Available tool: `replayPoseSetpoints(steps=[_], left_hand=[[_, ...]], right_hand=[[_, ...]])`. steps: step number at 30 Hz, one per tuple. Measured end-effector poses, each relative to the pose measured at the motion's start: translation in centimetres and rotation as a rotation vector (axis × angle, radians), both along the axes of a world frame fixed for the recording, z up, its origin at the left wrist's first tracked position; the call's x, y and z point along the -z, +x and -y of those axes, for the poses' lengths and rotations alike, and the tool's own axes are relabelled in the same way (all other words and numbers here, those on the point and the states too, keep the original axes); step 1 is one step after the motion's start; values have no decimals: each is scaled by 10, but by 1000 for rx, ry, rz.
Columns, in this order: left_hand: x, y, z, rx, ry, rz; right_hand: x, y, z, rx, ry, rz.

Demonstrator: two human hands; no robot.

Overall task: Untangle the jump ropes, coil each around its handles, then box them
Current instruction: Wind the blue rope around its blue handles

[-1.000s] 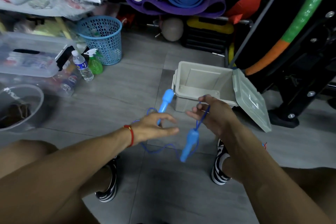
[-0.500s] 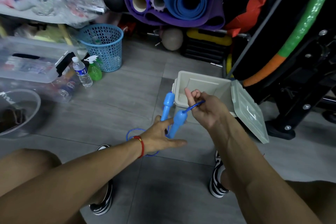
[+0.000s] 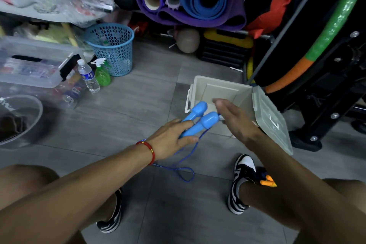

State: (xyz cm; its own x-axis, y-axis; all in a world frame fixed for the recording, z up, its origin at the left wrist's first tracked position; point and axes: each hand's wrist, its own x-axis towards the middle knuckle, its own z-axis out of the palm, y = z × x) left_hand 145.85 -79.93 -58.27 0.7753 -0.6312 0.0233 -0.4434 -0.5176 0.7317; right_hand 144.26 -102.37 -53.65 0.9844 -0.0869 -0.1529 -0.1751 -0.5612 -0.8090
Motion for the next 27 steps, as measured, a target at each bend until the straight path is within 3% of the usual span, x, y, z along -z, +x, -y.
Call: replayPoseSetpoints(steps=[2,6,8,12,20,23,27], left_hand=[[-15,-2,2,71,-69,-15],[-35,-5,5,96,-98,-41],[-38,-5,7,54,-181,-154],[-38,-3,7,-1,-270,-379],[-44,7,11,2,-356,-597],[-46,11,15,24,-386,-614],[-47,22,17,-116,-403,-543]], right_hand=[[-12,-6,-8,-143,219,-11],[-19,-3,-8,-183,153,141],[-17,1,-5,-154,125,153],[-9,10,-2,-102,261,99],[-18,46,-8,-59,43,238],[-24,56,-8,-54,-5,251],[-33,74,-5,42,-54,240]])
